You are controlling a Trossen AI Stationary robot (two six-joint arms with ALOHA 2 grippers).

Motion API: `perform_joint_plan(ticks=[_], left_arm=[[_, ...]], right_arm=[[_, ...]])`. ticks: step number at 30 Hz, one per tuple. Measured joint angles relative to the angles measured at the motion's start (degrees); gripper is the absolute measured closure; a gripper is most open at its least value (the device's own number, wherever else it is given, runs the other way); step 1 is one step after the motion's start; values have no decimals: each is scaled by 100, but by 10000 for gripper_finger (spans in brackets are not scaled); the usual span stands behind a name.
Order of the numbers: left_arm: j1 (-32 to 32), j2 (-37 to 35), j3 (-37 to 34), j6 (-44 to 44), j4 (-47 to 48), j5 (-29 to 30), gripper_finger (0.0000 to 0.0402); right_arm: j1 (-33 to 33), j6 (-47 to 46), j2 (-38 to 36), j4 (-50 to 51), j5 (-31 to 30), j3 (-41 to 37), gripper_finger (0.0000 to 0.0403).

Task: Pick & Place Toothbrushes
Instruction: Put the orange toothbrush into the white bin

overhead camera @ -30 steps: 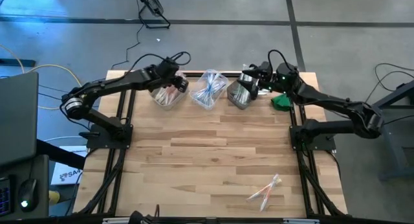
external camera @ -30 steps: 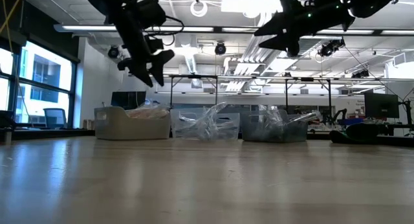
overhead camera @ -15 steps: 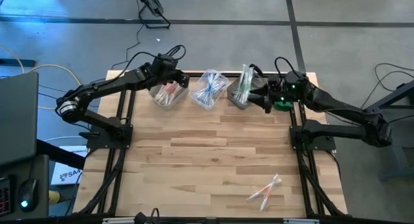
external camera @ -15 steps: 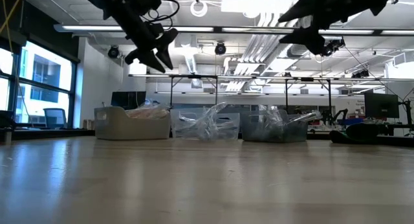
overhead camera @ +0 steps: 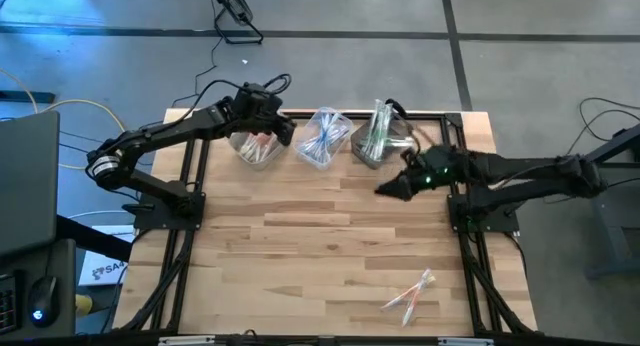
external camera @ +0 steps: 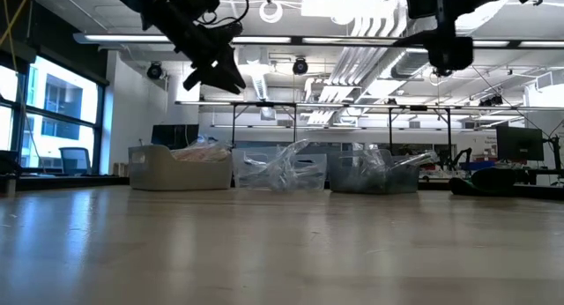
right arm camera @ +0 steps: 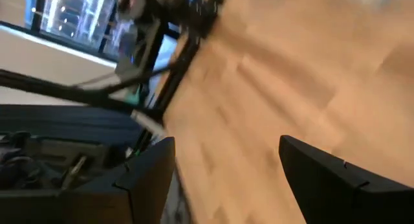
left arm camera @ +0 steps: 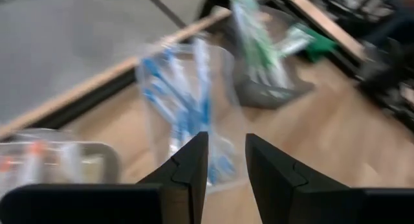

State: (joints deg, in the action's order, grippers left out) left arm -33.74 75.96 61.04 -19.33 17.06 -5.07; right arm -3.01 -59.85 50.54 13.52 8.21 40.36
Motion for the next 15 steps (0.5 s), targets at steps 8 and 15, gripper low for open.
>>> perform_joint_plan(ticks=[8,15], left_arm=[[0,0,0,-2,70,-913,303],[0,0,0,24,84,-949,303]], right_arm=[[1403,-2156,814,109,148,0,133],[2498,-4144,1527,741,808,0,133]])
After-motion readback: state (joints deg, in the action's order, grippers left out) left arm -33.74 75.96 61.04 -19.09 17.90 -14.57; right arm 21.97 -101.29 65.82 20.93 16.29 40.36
